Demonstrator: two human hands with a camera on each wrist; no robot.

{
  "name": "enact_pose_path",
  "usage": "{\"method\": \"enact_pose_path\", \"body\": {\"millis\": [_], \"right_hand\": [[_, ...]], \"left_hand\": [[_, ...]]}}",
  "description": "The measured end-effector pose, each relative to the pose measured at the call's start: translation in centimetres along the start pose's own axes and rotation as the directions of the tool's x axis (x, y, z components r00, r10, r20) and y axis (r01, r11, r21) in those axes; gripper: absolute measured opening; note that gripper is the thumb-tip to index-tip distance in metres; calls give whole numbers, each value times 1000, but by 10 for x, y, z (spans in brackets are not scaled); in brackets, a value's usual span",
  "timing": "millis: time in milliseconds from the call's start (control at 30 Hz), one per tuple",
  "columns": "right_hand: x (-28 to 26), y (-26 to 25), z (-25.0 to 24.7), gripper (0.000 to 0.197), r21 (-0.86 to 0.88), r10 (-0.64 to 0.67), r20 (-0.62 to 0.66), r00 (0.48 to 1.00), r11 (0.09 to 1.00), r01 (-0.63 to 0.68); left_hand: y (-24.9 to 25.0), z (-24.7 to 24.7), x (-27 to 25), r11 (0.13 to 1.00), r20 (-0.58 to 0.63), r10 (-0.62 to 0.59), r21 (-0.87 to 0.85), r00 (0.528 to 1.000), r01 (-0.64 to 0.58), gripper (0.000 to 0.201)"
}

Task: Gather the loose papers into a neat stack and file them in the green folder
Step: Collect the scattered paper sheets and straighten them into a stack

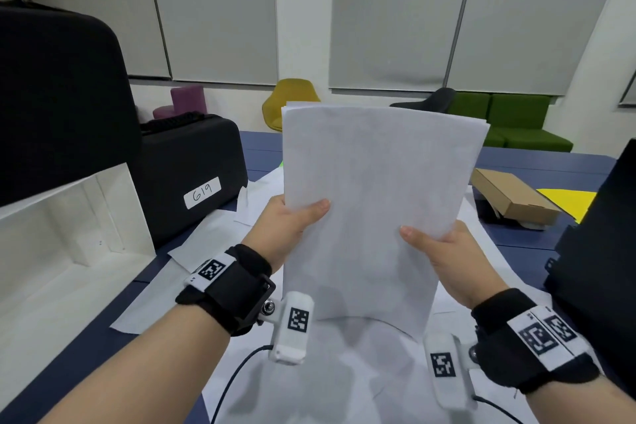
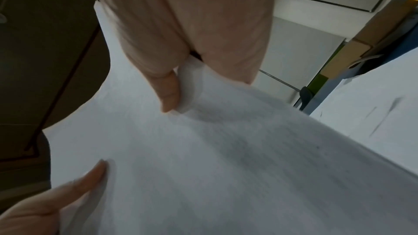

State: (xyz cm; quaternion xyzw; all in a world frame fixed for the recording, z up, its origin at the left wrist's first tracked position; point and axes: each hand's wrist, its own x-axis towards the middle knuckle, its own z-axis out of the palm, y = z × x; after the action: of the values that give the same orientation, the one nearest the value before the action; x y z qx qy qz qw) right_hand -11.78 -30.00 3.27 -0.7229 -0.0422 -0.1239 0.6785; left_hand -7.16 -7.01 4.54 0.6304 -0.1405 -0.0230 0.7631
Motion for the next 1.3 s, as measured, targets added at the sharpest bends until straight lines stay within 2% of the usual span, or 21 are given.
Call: {"method": "enact_pose_path", "body": {"millis": [133, 333, 433, 567, 667, 800, 900, 967, 1033, 1067, 1133, 1167, 1233, 1300], "right_hand": [[1, -4, -3, 17, -7, -37, -42, 998, 999, 36], [-2, 14, 4, 20, -21, 36, -33, 999, 999, -37], [-1, 17, 3, 22, -10, 46, -70, 996, 999, -47], [0, 16, -4, 19, 4, 22, -79, 997, 1000, -22], [-1, 23, -4, 19, -14, 53, -62, 997, 998, -53], [-1, 31, -2, 21, 9, 88, -76, 993, 996, -88], [-1, 31, -2, 20, -9, 79, -63, 995, 997, -80], [0, 31, -3, 18, -35, 67, -72, 995, 997, -70], [0, 29, -7, 17, -58, 43, -105, 994, 997, -49], [1, 27, -11, 16, -77, 22, -130, 991, 996, -32], [4, 22, -23, 16, -115, -19, -195, 981, 993, -3], [5, 20, -30, 17, -130, -36, -224, 974, 992, 7], [8, 16, -45, 19, -163, -70, -259, 963, 986, 27], [10, 14, -59, 20, -212, -101, -278, 955, 976, 41]], "left_hand": [[5, -3, 3, 998, -2, 68, -10, 998, -68, 15], [-20, 0, 0, 999, 14, -37, -12, 999, 37, 25], [-22, 2, 0, 1000, 24, -23, 8, 999, 23, 34], [-18, 2, 4, 999, 32, 12, 36, 999, -13, 36], [-26, 0, 5, 999, 13, -27, 37, 1000, 26, 30], [-44, -4, 5, 991, 14, -122, 53, 992, 121, 32], [-54, -10, 8, 978, 18, -158, 139, 987, 154, 38], [-59, -17, 13, 942, 21, -190, 287, 982, 176, 32], [-66, -28, 20, 821, 26, -255, 534, 967, 202, 25], [-69, -35, 24, 695, 3, -305, 684, 952, 220, 31], [-77, -50, 29, 367, -122, -412, 885, 903, 287, 67], [-79, -57, 30, 242, -189, -451, 915, 872, 323, 87], [-81, -66, 31, 99, -249, -479, 937, 842, 334, 109], [-82, -69, 30, 4, -261, -467, 955, 845, 298, 111]]}}
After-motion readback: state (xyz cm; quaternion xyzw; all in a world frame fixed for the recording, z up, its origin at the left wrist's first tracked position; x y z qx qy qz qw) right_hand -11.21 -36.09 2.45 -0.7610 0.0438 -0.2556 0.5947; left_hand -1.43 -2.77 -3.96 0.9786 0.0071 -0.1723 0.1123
